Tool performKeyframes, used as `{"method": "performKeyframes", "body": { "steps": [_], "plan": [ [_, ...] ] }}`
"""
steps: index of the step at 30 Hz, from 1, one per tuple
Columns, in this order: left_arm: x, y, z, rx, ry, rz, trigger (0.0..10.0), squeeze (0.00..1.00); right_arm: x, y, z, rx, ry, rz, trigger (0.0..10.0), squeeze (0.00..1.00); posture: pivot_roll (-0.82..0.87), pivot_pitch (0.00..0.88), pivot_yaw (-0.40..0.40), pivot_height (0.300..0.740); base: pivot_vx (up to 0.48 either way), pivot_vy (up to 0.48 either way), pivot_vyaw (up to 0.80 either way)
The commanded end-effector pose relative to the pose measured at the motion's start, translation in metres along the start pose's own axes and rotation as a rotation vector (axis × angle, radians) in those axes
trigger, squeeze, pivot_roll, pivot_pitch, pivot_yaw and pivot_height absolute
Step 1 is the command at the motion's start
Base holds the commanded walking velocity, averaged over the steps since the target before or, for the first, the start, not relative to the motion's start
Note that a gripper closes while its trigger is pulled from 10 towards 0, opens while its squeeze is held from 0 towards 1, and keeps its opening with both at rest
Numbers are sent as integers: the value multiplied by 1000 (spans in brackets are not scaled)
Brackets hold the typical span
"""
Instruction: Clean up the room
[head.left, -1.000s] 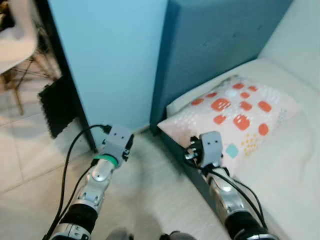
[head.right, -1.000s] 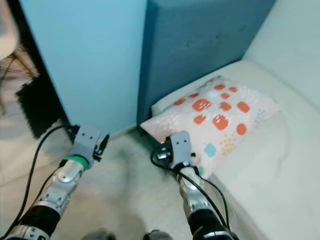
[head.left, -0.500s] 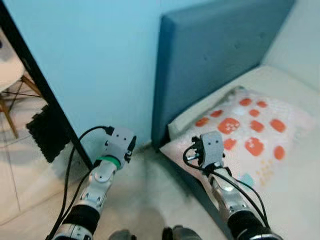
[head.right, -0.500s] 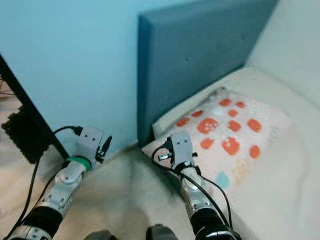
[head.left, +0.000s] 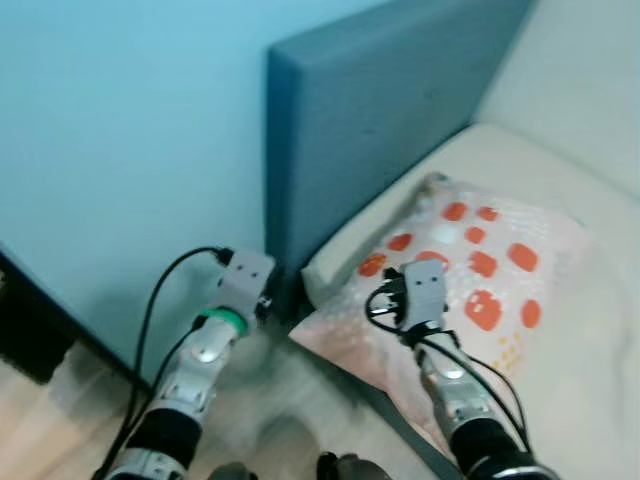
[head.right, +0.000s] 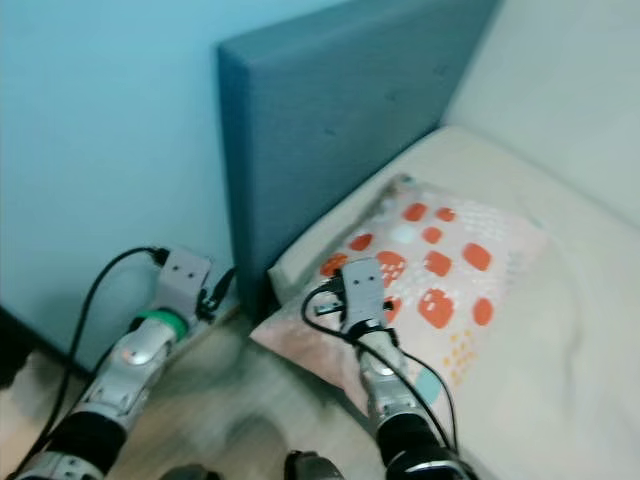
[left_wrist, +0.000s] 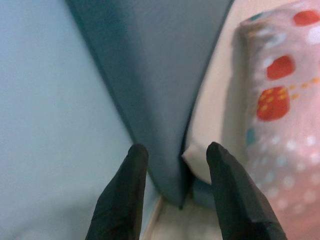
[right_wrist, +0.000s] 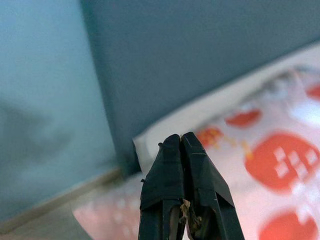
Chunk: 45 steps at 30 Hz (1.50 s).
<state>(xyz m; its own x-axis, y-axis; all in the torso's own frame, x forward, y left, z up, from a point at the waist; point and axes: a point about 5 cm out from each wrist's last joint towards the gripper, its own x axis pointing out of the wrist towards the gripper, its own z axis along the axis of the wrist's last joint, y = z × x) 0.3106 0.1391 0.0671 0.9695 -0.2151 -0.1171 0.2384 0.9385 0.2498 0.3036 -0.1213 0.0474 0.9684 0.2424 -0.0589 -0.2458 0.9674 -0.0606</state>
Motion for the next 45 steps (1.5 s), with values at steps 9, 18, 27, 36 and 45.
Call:
{"method": "performKeyframes", "body": {
  "steps": [9, 18, 27, 36, 45],
  "plan": [
    [-1, -8, -5, -25, 32, -22, 10000, 0, -6, -7, -8, -2, 36, -23, 10000, 0, 12, 34, 21, 740, 0, 0, -751],
    [-1, -7, -4, -32, 35, -18, 10000, 0, -6, -6, -9, 1, 36, -19, 10000, 0, 13, 35, 20, 740, 0, 0, -750],
    [0, -7, -5, -24, 47, -8, 10000, 0, -6, -6, -8, 2, 34, -13, 10000, 0, 12, 36, 20, 740, 0, 0, -750],
    [1, -3, -5, -18, 45, 9, 10000, 0, -5, -4, -8, 7, 32, -7, 10000, 0, 13, 36, 20, 740, 0, 0, -750],
    [1, -3, -3, -7, 32, 16, 10000, 0, -5, -3, -6, -1, 21, 1, 10000, 0, 13, 34, 21, 740, 373, 0, -167]
  ]
}}
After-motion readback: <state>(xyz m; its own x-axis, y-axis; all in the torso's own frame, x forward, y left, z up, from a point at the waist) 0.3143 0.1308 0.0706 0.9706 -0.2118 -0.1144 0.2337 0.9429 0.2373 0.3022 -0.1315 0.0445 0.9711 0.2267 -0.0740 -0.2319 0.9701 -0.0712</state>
